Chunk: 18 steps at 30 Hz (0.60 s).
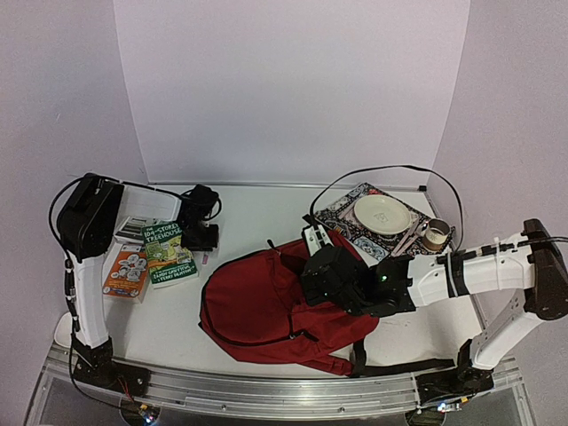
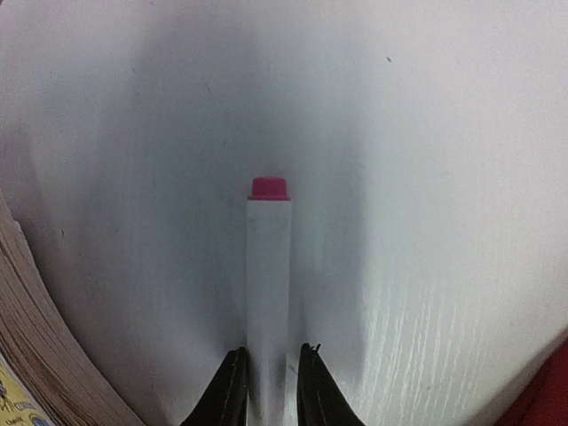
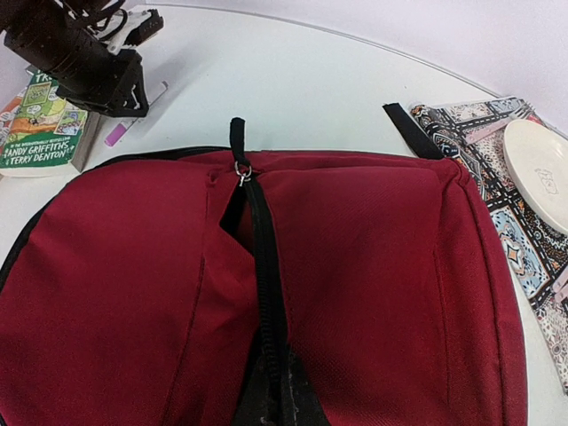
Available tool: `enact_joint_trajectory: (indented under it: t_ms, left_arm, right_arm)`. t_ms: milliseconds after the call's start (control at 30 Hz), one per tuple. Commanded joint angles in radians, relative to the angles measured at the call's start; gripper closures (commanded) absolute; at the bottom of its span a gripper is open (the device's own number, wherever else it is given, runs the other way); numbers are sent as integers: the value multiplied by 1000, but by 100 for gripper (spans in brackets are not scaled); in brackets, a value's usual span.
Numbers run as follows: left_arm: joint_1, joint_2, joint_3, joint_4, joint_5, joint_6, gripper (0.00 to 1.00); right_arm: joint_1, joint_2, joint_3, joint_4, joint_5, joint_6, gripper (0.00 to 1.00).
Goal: Pack the student bag
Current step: Pick up the pen at the center of the board.
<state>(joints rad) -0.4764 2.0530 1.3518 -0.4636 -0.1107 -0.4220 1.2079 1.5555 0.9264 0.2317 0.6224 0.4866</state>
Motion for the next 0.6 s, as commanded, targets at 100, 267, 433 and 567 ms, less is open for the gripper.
enact_joint_trajectory:
  t_ms: [100, 267, 433, 567]
  left_arm:
    - [-36, -52, -115, -225, 212, 92, 85]
    - [-36, 18, -51, -274, 138, 105, 87]
    - [-36, 109, 32, -309, 69, 101, 80]
    - [-37, 156, 62, -335, 45, 101, 78]
  right_arm:
    - [5, -32, 7, -15, 50, 6, 100]
    - [5, -20, 19, -13, 35, 5, 100]
    - [5, -36, 8, -12, 37, 10, 100]
    - [5, -55, -3, -12, 42, 15, 100]
